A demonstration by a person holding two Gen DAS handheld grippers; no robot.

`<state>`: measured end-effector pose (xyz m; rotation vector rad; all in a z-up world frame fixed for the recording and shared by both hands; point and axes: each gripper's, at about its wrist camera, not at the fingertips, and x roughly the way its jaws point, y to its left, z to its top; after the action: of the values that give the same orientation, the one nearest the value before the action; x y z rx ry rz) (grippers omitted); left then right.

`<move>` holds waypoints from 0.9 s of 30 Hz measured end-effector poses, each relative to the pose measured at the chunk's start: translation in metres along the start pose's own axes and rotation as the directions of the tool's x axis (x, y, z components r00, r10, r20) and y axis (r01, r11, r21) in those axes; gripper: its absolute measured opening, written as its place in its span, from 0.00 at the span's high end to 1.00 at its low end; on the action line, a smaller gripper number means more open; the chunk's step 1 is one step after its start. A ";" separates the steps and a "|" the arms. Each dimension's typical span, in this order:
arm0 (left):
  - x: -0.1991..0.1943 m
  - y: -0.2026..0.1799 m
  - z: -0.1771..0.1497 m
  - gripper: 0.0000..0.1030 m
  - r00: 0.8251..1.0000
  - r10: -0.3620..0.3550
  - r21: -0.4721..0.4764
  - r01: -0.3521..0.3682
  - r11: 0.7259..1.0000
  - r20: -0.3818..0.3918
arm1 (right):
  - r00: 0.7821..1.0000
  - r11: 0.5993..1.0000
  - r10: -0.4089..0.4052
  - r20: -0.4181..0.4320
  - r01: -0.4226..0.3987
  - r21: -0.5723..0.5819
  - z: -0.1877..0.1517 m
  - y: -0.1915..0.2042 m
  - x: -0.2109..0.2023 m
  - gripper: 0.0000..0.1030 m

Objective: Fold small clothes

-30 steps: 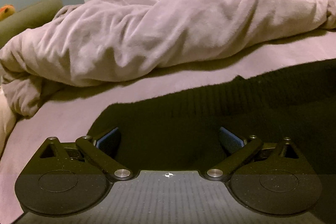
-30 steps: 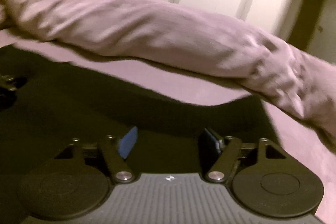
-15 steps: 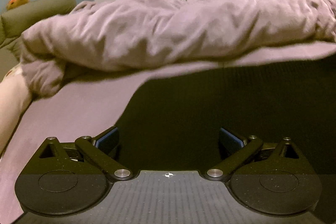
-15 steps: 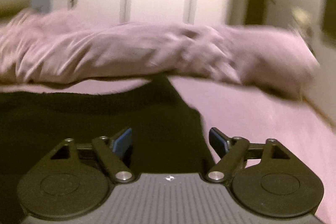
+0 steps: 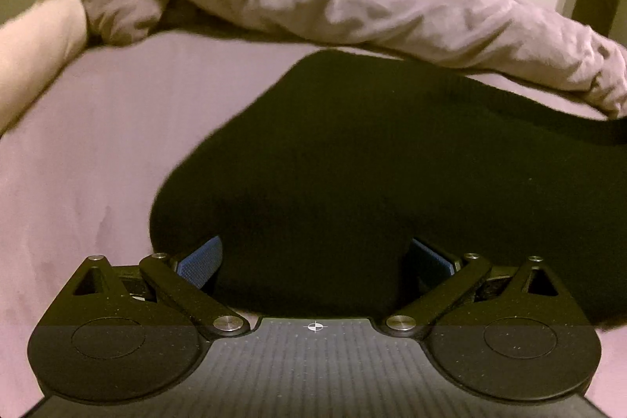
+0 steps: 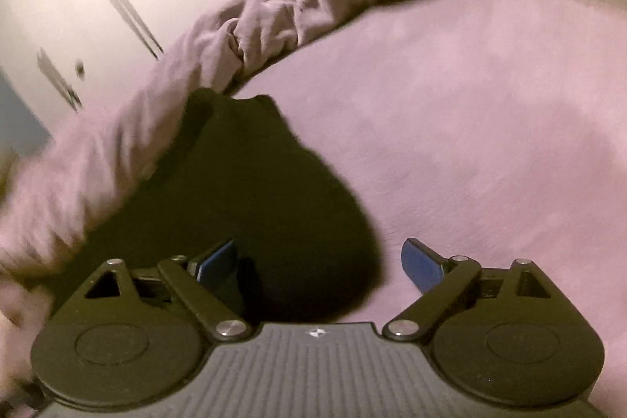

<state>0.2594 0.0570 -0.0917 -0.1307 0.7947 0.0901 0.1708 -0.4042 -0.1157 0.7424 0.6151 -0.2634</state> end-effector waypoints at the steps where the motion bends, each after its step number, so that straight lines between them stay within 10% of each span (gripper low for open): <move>1: -0.001 0.000 0.000 0.00 1.000 -0.018 -0.016 0.018 1.000 -0.006 | 1.000 0.998 0.013 -0.010 -0.013 0.055 0.002 -0.003 0.002 0.11; 19: 0.008 0.031 0.017 0.00 0.995 -0.104 -0.295 0.102 0.950 0.007 | 0.992 0.959 0.119 -0.048 -0.102 0.264 -0.002 -0.016 0.006 0.38; 27: 0.010 0.070 0.018 0.00 0.978 -0.203 -0.545 0.200 0.814 0.054 | 0.986 0.922 0.162 -0.041 -0.136 0.361 -0.002 -0.014 0.017 0.33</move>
<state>0.2696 0.1293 -0.0921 -0.7641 0.7384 0.1149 0.1771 -0.4133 -0.1349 1.1498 0.5792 -0.2111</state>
